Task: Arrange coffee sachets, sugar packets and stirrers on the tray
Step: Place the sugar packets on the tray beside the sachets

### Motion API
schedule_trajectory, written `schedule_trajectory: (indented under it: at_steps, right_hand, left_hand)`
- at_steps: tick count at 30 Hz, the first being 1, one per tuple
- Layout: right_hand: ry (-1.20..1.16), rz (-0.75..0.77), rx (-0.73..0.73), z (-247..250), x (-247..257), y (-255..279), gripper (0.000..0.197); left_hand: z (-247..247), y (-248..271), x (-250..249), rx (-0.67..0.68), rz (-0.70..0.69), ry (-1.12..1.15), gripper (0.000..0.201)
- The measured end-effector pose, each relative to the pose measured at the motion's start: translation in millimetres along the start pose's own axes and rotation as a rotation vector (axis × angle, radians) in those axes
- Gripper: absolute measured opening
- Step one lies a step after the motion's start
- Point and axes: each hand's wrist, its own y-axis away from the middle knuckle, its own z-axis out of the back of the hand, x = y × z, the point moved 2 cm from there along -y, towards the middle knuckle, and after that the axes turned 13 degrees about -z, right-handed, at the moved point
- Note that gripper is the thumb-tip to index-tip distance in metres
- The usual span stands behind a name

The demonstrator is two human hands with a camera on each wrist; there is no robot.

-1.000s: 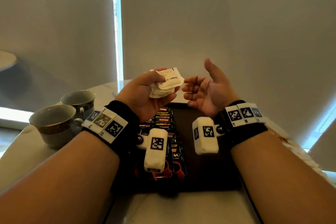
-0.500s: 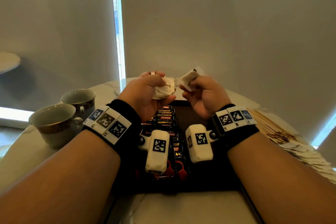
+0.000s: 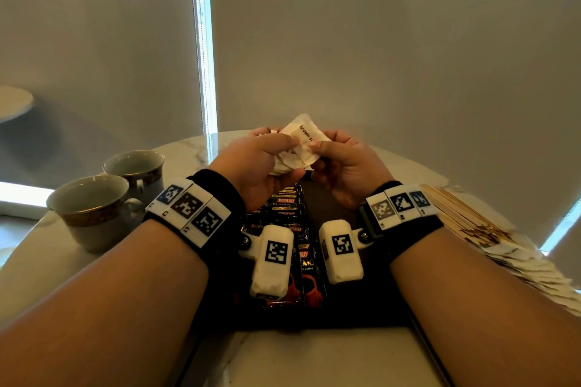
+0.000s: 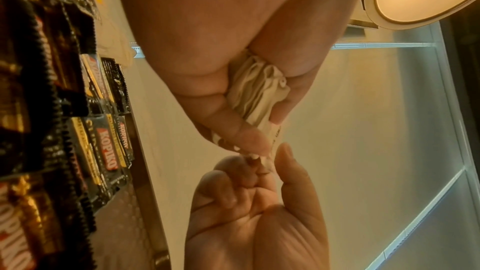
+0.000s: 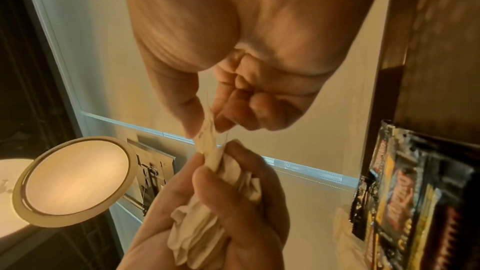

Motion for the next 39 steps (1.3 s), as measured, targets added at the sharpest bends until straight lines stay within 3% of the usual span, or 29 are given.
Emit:
schedule_trajectory:
  at_steps: [4, 7, 10, 12, 16, 21, 27, 35, 39]
  right_hand:
    - [-0.062, -0.009, -0.069, 3, -1, -6, 0.01]
    - [-0.183, -0.035, -0.267, 22, -3, -17, 0.012]
    - [-0.106, -0.135, -0.484, 47, -18, -28, 0.014]
    - [-0.051, -0.244, -0.531, 60, -28, -32, 0.008]
    - [0.028, -0.415, -0.486, 63, -33, -31, 0.017]
    - [0.118, -0.482, -0.413, 56, -35, -26, 0.028]
    - [0.08, -0.441, -0.47, 56, -33, -29, 0.026]
    - [0.081, -0.415, -0.398, 49, -34, -28, 0.03]
    - [0.157, -0.369, -0.467, 52, -35, -28, 0.028]
  left_hand:
    - [0, -2, 1, -0.037, -0.005, 0.028, 0.006]
    - [6, -7, 1, -0.145, -0.036, 0.112, 0.012]
    - [9, -7, -4, -0.163, -0.093, 0.202, 0.018]
    - [10, -7, -8, -0.172, -0.126, 0.241, 0.019]
    - [10, -7, -7, -0.168, -0.132, 0.268, 0.019]
    - [7, -6, -6, -0.156, -0.117, 0.258, 0.018]
    - [8, -6, -6, -0.151, -0.1, 0.256, 0.016]
    - [9, -7, -4, -0.157, -0.096, 0.259, 0.014]
    - [10, -7, -5, -0.16, -0.096, 0.27, 0.013]
